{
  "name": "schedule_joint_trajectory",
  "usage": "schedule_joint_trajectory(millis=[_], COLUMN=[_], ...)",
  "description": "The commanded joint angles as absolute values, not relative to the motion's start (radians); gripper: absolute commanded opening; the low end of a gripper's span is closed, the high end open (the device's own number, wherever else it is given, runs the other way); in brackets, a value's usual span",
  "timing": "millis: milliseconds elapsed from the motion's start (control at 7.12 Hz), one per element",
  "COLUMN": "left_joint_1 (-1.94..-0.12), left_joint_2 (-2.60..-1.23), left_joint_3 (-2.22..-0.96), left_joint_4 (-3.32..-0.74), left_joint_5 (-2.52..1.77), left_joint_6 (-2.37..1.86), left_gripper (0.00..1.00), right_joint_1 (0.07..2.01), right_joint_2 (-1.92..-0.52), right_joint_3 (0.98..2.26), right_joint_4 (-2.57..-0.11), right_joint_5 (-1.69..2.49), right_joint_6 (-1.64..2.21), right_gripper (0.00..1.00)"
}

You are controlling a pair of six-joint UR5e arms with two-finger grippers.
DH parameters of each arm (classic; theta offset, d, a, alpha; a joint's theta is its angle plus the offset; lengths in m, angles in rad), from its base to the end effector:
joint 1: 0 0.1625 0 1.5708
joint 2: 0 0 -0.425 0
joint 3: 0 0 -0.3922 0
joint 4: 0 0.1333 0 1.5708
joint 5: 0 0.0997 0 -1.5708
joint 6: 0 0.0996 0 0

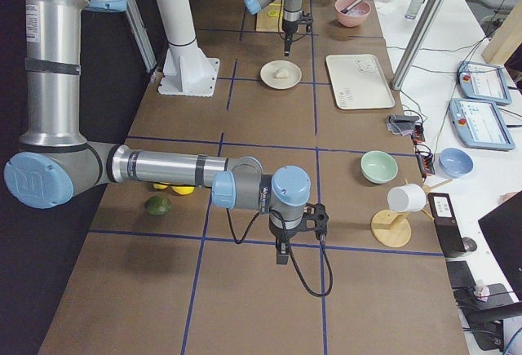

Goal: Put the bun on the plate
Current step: 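Open the left gripper to release the bun onto the plate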

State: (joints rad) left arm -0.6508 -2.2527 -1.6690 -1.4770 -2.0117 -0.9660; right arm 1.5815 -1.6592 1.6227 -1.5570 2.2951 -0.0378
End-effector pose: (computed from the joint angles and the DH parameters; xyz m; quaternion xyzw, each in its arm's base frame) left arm 0.4867 -0.4847 0.2231 0.0262 0.3867 0.0524 0.9204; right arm 0.0721 -0.4517 0.6770 -0.0020 -0.3544 -0.0086 0.9350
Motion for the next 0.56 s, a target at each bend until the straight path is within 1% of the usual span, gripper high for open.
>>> schedule_joint_trajectory(millis=[0, 281, 421], left_joint_1=[-0.832, -1.045, -1.160], left_joint_2=[-2.037, -1.816, -1.739], left_joint_3=[-1.857, -1.910, -1.904], left_joint_4=[-1.428, -1.430, -1.428], left_joint_5=[-2.092, -2.160, -2.175], left_joint_6=[-0.662, -0.291, -0.117], left_gripper=[1.00, 1.00, 1.00], right_joint_1=[1.582, 1.582, 1.582], right_joint_2=[-1.663, -1.666, -1.666], right_joint_3=[1.623, 1.621, 1.623], right_joint_4=[-1.557, -1.557, -1.557], right_joint_5=[2.296, 2.295, 2.295], right_joint_6=[-0.040, -0.046, -0.048], right_gripper=[1.00, 1.00, 1.00])
